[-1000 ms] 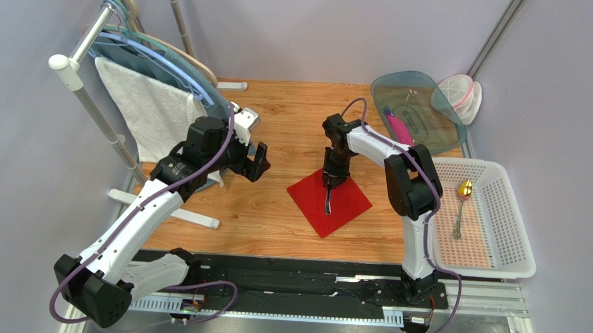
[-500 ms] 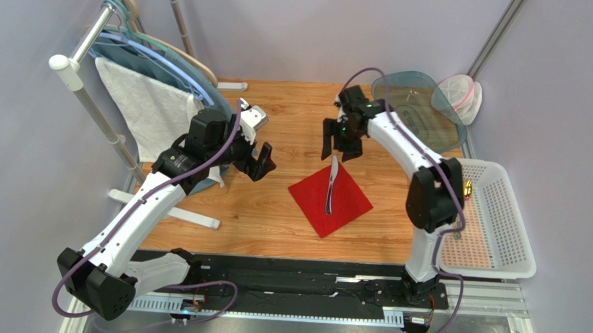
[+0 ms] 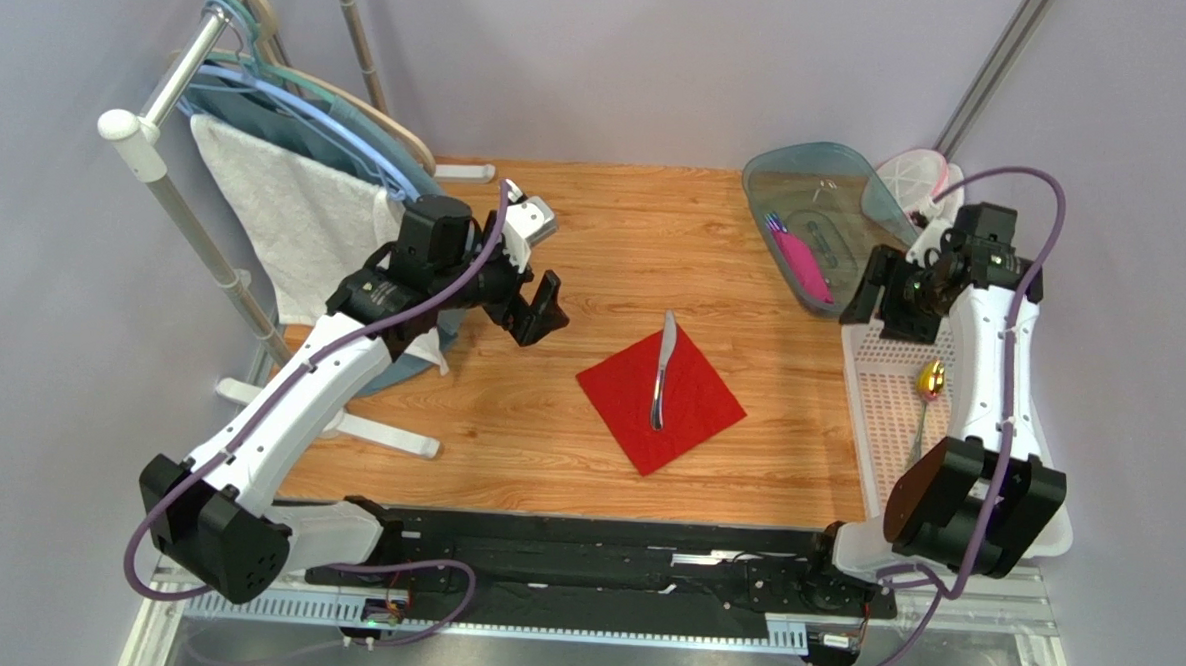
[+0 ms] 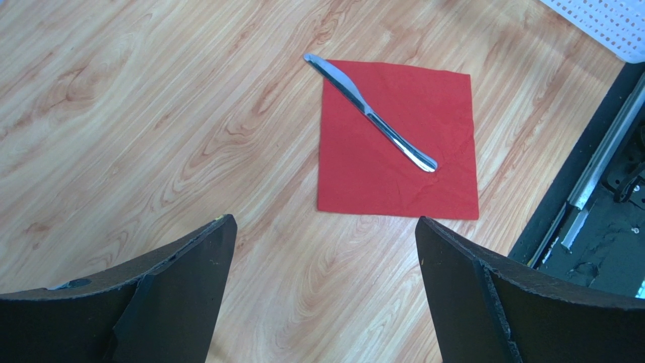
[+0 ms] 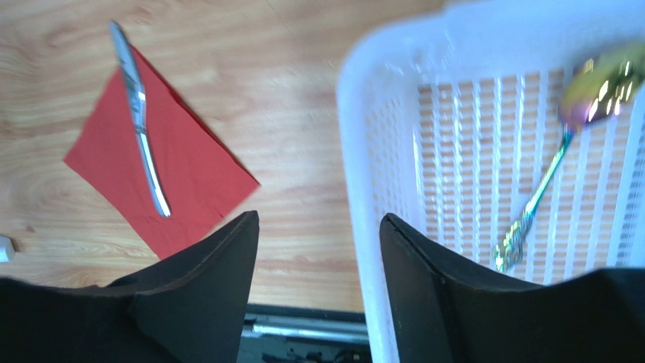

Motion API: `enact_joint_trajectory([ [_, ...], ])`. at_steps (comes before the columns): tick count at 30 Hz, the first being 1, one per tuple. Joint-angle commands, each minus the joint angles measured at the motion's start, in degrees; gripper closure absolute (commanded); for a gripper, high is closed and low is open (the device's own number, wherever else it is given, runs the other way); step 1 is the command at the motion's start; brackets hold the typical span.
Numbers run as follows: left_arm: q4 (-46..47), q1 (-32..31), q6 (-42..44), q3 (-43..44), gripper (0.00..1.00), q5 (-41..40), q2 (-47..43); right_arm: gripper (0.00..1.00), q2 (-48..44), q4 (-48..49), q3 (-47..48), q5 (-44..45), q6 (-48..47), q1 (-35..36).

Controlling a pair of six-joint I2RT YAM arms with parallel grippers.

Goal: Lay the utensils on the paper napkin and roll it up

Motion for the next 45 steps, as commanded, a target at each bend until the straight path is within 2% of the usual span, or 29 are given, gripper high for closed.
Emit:
enact_joint_trajectory([
  [1, 2.7, 0.3, 1.1, 3.6, 0.03, 2.5, 1.9, 0.38, 0.2, -5.1, -3.5, 2.4, -8.8, -5.9],
  [5, 3.6, 0.3, -0.2, 4.4, 0.03, 2.6, 3.3, 0.41, 2.8, -3.4, -6.1, 5.1, -13.9, -11.0],
  [8, 3.7, 0.3, -1.3, 5.1, 0.04, 3.2, 4.4, 0.51, 5.0, -0.7, -8.2, 6.6, -18.4, -13.9],
  [9, 3.6, 0.3, -1.3, 5.2, 0.04, 3.4, 4.5, 0.59, 7.3, -0.4, -8.4, 6.7, -19.4, -14.5],
  [11, 4.1, 0.3, -1.8, 5.1, 0.04, 3.6, 4.6, 0.66, 9.8, 0.1, -8.2, 7.4, -21.9, -16.2],
  [12, 4.3, 0.3, -1.9, 5.0, 0.04, 3.7, 4.6, 0.74, 11.9, 0.7, -8.0, 7.7, -22.6, -16.6],
  [18, 4.2, 0.3, -3.2, 4.6, 0.05, 3.2, 5.1, 0.84, 18.6, 2.9, -5.4, 10.2, -26.1, -19.4],
  [25, 3.8, 0.3, -4.1, 5.4, 0.05, 3.1, 6.1, 0.87, 24.7, 3.8, -1.9, 11.9, -26.6, -20.6],
  [31, 3.3, 0.3, -4.9, 5.5, 0.05, 3.0, 6.7, 0.84, 26.5, 5.5, -2.3, 12.4, -26.2, -20.9],
  [35, 3.1, 0.3, -5.1, 5.5, 0.05, 3.0, 6.7, 0.78, 27.7, 6.8, -2.4, 12.7, -25.9, -20.9],
  [45, 2.5, 0.3, -5.0, 5.7, 0.05, 2.3, 7.1, 0.78, 29.7, 10.9, -4.6, 11.5, -26.0, -20.6],
])
